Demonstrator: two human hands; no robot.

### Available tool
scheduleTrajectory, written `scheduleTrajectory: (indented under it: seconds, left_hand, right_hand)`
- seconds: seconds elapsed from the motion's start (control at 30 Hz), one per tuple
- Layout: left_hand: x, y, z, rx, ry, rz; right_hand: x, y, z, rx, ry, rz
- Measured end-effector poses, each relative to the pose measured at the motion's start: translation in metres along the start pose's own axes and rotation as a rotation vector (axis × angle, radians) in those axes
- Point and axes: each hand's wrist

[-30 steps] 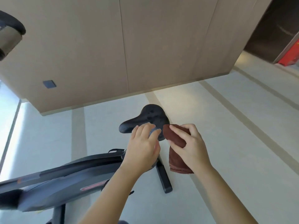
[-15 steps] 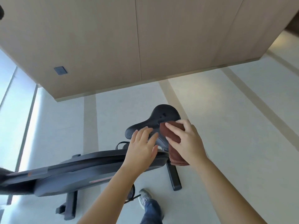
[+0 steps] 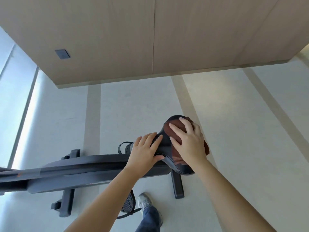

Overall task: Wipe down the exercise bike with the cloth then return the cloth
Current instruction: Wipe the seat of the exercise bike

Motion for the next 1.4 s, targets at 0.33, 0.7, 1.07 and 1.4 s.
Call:
scheduleTrajectory:
  seconds: [0.33, 0.7, 1.07, 1.4]
  left_hand:
    - [0.008, -0.003, 0.004, -0.101, 0.093, 0.103]
    - [0.008, -0.002, 0.004, -0.123, 0.096, 0.102]
    - [0.013, 0.013, 0.015, -0.281, 0.134, -0.033]
    - [0.022, 0.067, 0.026, -0.773, 0.317, -0.16]
  right_hand:
    - [-0.002, 0.008, -0.015, -0.163, -0.116, -0.121]
    - [0.022, -0.008, -0.065, -0.275, -0.356, -0.052]
    - [0.025, 0.011, -0.088, -0.493, -0.512, -0.18]
    - [0.052, 0.018, -0.144, -0.806, -1.037, -0.382]
Point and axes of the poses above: each hand's wrist, its own z-axis away from the middle knuckle, its own x-axis out of the palm, y = z × x, and after that the axes turned 12 degrees about y, right-handed
